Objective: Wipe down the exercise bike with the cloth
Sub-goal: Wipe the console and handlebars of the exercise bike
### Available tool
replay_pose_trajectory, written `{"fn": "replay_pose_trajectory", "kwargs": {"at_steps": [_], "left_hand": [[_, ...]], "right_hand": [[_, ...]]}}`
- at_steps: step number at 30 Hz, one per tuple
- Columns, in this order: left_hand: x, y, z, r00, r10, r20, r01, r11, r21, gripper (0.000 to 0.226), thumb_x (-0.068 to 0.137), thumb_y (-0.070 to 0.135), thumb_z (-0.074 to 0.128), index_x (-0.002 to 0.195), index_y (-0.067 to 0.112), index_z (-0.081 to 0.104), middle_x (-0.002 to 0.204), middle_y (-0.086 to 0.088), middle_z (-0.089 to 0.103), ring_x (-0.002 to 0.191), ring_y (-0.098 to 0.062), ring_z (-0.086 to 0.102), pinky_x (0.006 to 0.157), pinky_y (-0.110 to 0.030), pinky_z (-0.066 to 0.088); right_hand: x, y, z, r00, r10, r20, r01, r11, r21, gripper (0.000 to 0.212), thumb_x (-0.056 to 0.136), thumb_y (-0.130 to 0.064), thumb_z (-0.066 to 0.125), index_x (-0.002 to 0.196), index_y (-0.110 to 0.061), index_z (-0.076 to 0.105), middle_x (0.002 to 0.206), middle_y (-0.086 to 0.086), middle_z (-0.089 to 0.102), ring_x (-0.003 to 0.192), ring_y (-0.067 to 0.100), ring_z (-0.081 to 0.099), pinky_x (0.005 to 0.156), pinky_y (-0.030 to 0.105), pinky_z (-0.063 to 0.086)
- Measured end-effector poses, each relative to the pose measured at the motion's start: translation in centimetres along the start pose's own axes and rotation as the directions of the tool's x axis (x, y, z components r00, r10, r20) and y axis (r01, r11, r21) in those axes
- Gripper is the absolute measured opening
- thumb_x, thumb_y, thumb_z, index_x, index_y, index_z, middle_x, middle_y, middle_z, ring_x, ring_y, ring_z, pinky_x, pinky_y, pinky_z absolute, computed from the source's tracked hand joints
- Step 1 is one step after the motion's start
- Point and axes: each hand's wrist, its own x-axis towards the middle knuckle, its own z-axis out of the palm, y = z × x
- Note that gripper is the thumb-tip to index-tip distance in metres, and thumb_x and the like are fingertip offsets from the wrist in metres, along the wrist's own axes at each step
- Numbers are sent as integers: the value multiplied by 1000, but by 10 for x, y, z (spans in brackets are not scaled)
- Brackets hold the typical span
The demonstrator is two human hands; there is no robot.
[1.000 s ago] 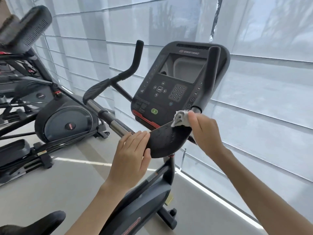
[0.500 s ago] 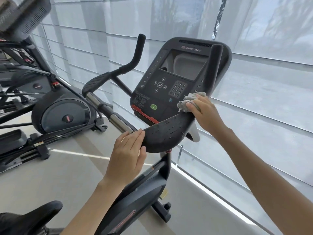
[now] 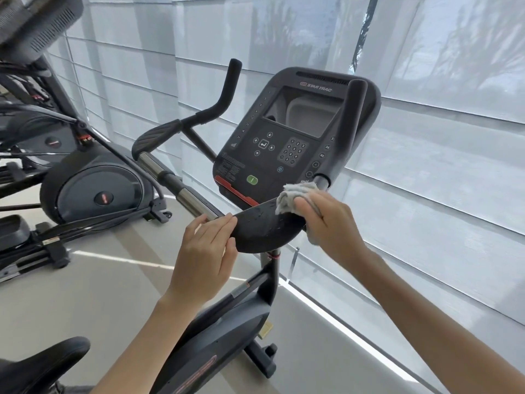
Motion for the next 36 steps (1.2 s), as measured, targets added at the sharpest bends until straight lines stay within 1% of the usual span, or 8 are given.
{"fn": "replay_pose_trajectory", "kwargs": {"at_steps": [3,7,10,19,24,31,33,36], "left_hand": [[2,-8,-3,999,46,20,-46,998,-41,41,94,20,35,113,1,67,112,-10,69,102,-20,65,105,-41,36],[5,-23,-9,989,139,47,-133,985,-109,43,97,22,32,115,2,66,114,-9,68,105,-20,64,103,-43,41],[4,-36,-11,978,202,57,-190,968,-166,50,100,28,25,116,2,65,115,-10,68,107,-21,63,101,-45,44],[3,-53,-9,955,295,38,-277,928,-250,42,97,23,35,116,1,65,117,-11,67,109,-23,63,102,-44,43],[3,-60,-10,939,339,58,-310,907,-284,40,93,19,40,118,0,64,120,-12,65,112,-22,61,103,-44,42],[3,-68,-11,915,393,90,-349,884,-310,42,94,22,38,122,1,61,124,-12,63,117,-23,58,106,-44,39],[1,-72,-11,913,398,83,-354,879,-320,43,95,23,37,121,2,62,123,-12,63,117,-23,58,106,-43,38],[-1,-77,-11,920,387,60,-348,879,-327,41,94,24,39,119,2,63,120,-11,65,115,-23,59,107,-42,38]], "right_hand": [[47,18,-18,986,77,-151,-95,988,-121,24,96,-30,46,106,-24,67,108,-19,63,105,-1,56,92,7,35],[94,55,-27,984,150,99,-96,905,-415,27,97,-24,47,107,-11,69,111,4,68,109,22,57,98,34,39],[94,61,-14,945,296,141,-173,816,-552,29,98,-25,47,90,-11,71,93,7,70,93,29,57,81,30,34],[37,-5,17,897,428,-112,-423,756,-500,34,98,-38,40,89,-19,67,83,-5,64,75,21,54,71,31,36],[7,-45,43,940,283,-192,-342,807,-482,24,97,-25,47,107,-26,68,114,-25,58,118,-15,37,83,-8,22],[-34,-97,87,953,175,-249,-276,841,-466,21,93,-16,53,98,-13,73,109,-9,66,114,-7,47,100,16,39],[-35,-113,85,928,295,-227,-361,861,-357,28,95,-25,50,77,-36,70,81,-25,66,85,-9,59,78,10,47],[-9,-114,60,789,491,-369,-566,814,-127,43,91,-42,44,50,-33,41,44,-13,40,43,3,35,44,19,34]]}}
